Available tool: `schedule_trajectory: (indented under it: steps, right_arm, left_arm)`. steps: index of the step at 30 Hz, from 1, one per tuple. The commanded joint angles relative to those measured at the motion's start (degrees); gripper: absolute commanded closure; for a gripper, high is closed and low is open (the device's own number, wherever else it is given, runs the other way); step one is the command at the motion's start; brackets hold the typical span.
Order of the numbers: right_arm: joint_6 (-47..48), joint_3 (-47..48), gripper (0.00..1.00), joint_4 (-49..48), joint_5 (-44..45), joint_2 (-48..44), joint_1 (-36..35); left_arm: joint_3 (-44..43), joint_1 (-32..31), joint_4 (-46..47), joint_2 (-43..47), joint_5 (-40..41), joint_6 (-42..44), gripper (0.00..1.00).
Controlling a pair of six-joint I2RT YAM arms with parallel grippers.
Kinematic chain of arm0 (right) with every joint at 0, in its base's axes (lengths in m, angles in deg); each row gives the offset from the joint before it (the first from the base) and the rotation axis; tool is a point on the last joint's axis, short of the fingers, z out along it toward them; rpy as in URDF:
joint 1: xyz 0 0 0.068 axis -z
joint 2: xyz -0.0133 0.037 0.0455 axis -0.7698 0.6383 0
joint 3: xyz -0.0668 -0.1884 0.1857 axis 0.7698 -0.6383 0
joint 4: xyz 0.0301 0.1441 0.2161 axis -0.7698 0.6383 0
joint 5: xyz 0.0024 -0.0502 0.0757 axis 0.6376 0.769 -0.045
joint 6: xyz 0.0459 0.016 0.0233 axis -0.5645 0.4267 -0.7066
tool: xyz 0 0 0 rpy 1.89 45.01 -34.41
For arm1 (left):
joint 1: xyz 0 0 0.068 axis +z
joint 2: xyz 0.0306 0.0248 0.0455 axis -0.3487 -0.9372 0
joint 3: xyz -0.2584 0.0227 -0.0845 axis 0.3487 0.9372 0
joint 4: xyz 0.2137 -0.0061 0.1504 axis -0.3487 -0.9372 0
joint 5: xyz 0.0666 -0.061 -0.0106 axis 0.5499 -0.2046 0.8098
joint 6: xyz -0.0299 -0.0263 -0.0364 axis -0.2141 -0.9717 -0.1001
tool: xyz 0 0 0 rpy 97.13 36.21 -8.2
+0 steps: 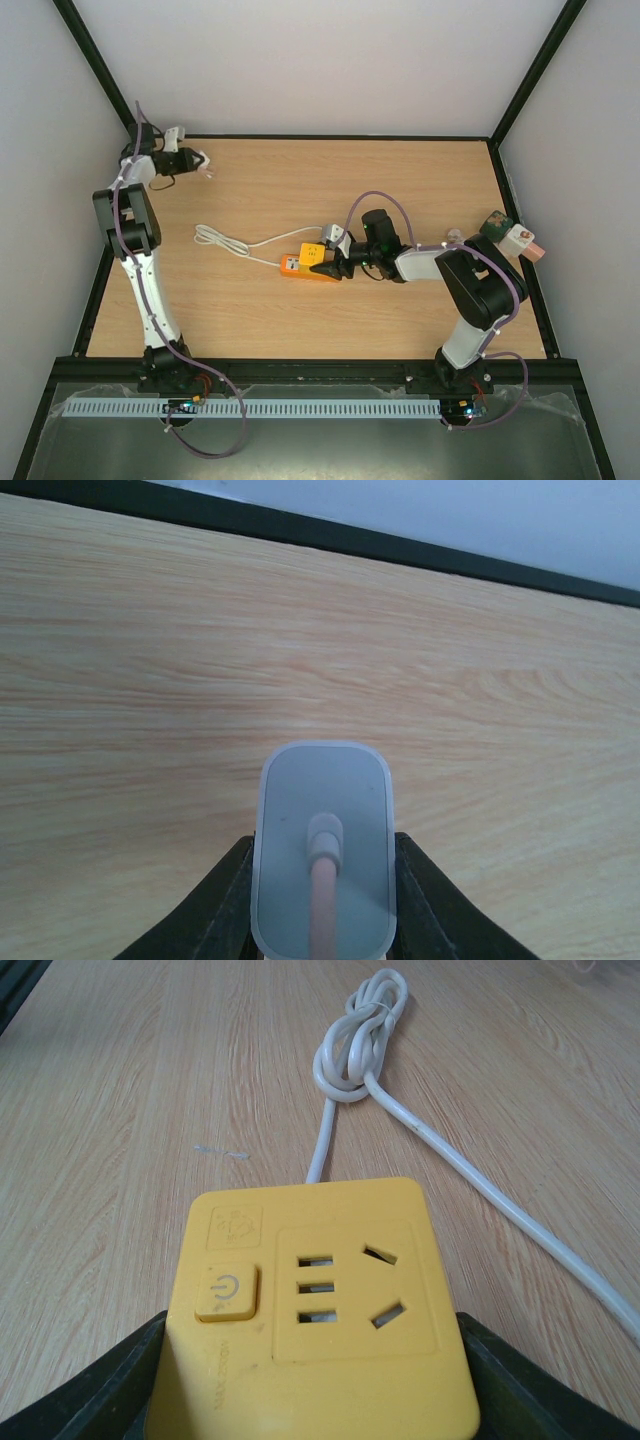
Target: Pull the plug off the socket
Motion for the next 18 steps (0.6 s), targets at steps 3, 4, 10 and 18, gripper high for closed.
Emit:
schedule_trajectory:
  steps: [3,4,10,18]
  right_arm:
    - [0.8,0.2,0.66,5.1,5.1,1.1,0.2]
    - [0.8,0.2,0.66,5.0,5.1,1.2,0.2]
    - [0.5,0.3,0.66,5.0,4.9,1.3,0.3]
    - [0.2,0.5,0.66,5.3,4.7,1.2,0.2]
  left_arm:
    - [-5.2,2.8,-1.1,-4.4,-2.2,-4.1,0.71]
    - [-5.4,3.2,-0.6,-4.7,-2.5,-5.0,0.71]
    - [-7.1,4.7,-0.6,-6.5,-1.9,-6.9,0.6]
    - [-7.0,5.2,-1.8,-6.4,0.1,-6.1,0.27]
